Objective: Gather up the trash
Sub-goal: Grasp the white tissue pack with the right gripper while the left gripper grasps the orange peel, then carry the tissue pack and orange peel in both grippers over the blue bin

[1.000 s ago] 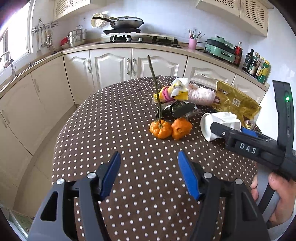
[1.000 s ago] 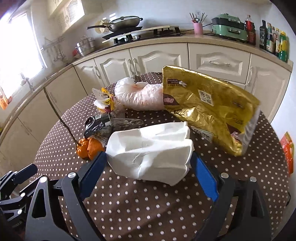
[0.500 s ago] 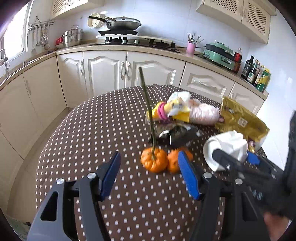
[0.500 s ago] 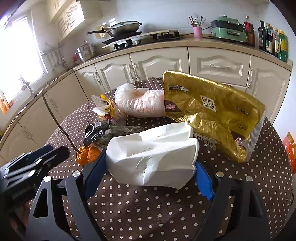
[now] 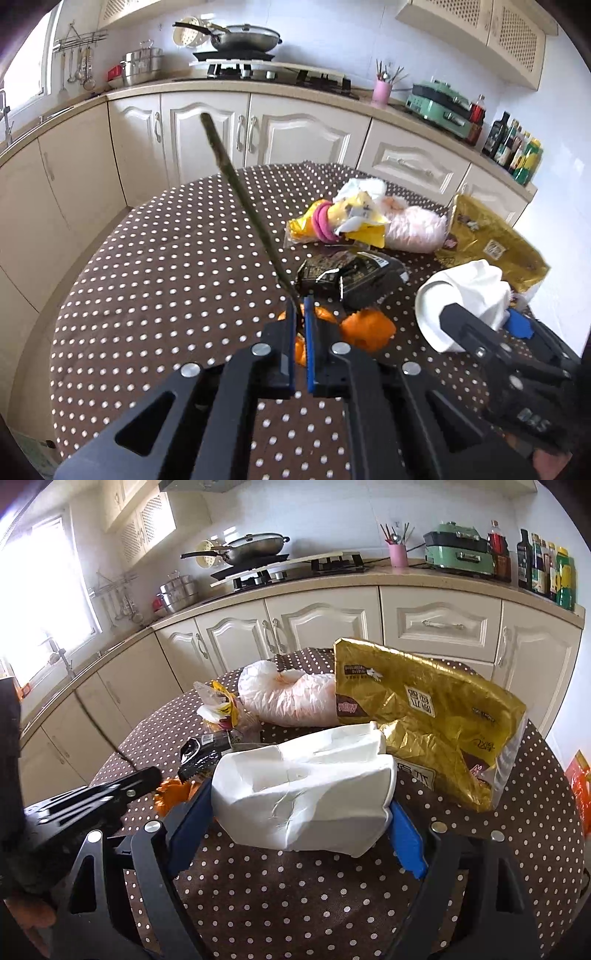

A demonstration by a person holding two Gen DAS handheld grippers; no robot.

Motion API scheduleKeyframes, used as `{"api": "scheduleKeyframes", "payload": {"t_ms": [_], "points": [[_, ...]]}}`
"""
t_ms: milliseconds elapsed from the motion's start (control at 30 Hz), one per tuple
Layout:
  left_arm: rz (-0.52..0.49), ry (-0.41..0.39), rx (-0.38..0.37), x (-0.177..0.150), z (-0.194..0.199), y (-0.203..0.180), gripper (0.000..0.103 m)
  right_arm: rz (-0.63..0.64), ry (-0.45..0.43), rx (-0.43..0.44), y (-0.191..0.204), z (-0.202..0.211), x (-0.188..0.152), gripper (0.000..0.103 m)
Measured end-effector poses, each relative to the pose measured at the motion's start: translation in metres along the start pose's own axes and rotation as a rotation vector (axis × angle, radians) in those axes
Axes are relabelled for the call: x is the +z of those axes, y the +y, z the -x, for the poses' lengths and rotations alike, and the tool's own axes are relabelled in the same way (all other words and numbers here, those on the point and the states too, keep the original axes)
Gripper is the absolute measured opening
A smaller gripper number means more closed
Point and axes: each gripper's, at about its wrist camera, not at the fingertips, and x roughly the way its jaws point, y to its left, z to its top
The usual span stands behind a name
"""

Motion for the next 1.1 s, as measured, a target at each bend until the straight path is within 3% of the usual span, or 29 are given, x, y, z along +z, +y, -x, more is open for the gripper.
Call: {"api": "scheduleKeyframes", "payload": {"t_ms": [300,567,867,967,1100], "points": [[0.042,-0.102,0.004,-0.027,0.086,0.039,0.004,0.060,-0.064,0.050,0.034,0.042,0.000,0.082],[0.130,-0.161,0.078,-0.078,0.172,0.111,0.004,0.180,-0.070,0.207,0.130,0.076,-0.019,0.082],[0.318,-0.137,0.240,-0.166,0.230,0.228,0.004,0.378,0.080,0.436,0.293,0.059,-0.091,0.082],[0.392,-0.108,0.305,-0.200,0.236,0.268,0.004,0.432,0.155,0.484,0.337,0.041,-0.119,0.082],[0.508,-0.061,0.333,-0.241,0.230,0.317,0.004,0.506,0.249,0.492,0.384,0.012,-0.161,0.082]]}}
